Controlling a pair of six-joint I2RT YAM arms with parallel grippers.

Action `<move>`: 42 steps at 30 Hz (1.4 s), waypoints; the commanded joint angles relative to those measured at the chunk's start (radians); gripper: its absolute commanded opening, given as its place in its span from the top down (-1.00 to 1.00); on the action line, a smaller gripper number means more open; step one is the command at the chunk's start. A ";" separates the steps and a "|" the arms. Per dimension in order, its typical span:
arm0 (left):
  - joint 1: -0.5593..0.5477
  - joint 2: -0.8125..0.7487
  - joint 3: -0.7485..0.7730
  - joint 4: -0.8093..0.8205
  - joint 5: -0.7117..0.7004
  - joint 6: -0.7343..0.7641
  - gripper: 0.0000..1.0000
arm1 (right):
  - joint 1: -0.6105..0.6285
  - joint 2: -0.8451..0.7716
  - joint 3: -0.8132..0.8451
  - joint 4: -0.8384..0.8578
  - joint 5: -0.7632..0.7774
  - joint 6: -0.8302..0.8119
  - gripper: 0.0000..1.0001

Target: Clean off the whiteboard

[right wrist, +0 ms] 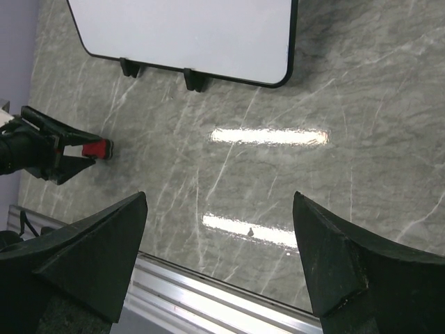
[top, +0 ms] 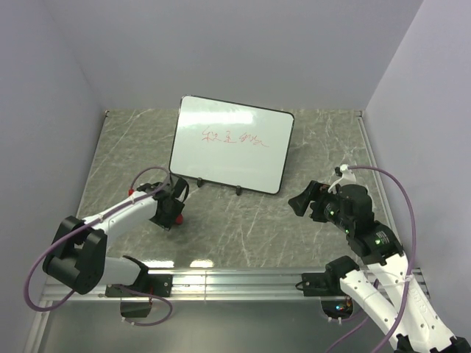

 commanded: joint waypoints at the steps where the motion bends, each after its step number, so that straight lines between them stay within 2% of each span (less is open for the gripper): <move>1: 0.000 0.014 -0.009 0.018 -0.018 -0.004 -0.09 | 0.010 0.003 -0.001 0.015 -0.005 -0.017 -0.83; 7: 0.023 0.027 -0.035 0.058 -0.008 0.023 0.07 | 0.008 0.003 -0.004 0.014 -0.008 -0.017 -0.82; 12: 0.051 0.031 -0.060 0.070 0.003 0.044 0.05 | 0.008 0.005 -0.003 0.015 -0.008 -0.019 -0.82; 13: 0.052 0.025 -0.061 0.061 0.003 0.043 0.00 | 0.008 0.003 -0.004 0.015 -0.008 -0.019 -0.82; 16: 0.052 -0.002 -0.060 0.056 -0.011 0.067 -0.40 | 0.008 0.003 -0.006 0.015 -0.008 -0.017 -0.82; 17: 0.052 -0.027 -0.054 0.053 -0.015 0.075 -0.65 | 0.007 0.005 -0.006 0.015 -0.008 -0.016 -0.82; 20: 0.051 -0.079 -0.040 -0.002 -0.045 0.052 -0.97 | 0.007 0.008 -0.007 0.015 -0.004 -0.016 -0.82; 28: 0.052 -0.116 -0.008 -0.032 -0.072 0.046 -0.91 | 0.007 0.012 -0.021 0.024 -0.010 -0.008 -0.80; 34: 0.054 -0.148 0.023 -0.042 -0.084 0.046 -0.75 | 0.008 0.005 -0.030 0.027 -0.008 0.000 -0.80; 42: 0.067 -0.072 0.042 -0.034 -0.055 0.052 -0.72 | 0.008 0.006 -0.032 0.023 -0.008 0.003 -0.78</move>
